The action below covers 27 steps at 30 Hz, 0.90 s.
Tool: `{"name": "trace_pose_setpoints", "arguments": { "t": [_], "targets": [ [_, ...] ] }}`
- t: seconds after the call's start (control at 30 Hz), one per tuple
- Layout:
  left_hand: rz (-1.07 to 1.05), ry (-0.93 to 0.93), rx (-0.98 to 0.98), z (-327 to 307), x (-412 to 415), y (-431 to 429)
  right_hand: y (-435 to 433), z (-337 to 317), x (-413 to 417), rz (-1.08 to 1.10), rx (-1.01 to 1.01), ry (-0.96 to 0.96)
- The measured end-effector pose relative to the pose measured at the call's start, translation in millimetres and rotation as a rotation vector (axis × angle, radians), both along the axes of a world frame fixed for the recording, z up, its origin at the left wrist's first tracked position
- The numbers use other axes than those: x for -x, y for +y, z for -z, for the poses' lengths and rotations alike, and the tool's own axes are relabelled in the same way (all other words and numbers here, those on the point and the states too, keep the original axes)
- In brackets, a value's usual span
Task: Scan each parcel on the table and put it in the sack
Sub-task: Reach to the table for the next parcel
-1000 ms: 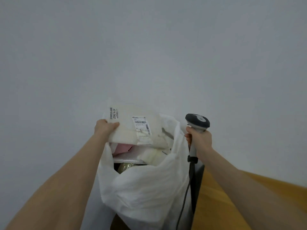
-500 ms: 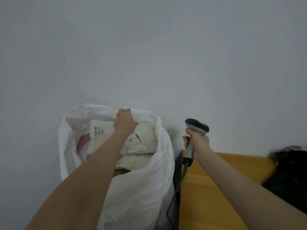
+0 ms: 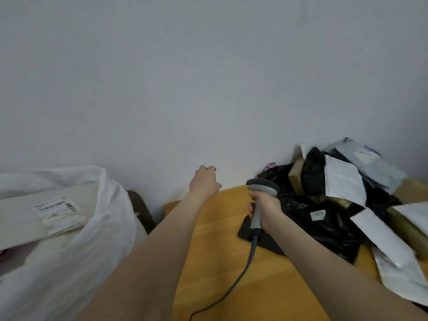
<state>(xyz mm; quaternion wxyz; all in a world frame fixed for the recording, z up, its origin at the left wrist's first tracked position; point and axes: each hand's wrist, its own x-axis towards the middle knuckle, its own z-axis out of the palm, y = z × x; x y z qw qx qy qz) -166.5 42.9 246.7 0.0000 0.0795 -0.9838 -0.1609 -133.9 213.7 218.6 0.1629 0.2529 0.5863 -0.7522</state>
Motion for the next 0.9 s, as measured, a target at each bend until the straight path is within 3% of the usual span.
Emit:
{"name": "trace_pose_setpoints", "arguments": {
  "t": [0.37,0.63,0.9],
  "targets": [
    [0.238,-0.14,-0.08,59,19,248,242,42,-3,0.259,-0.148,-0.066],
    [0.257,-0.207,-0.177,99,86,330,337,58,57,0.394,-0.249,-0.039],
    [0.128,-0.288,-0.464,148,213,400,391,100,158,0.501,-0.185,-0.076]
  ]
}}
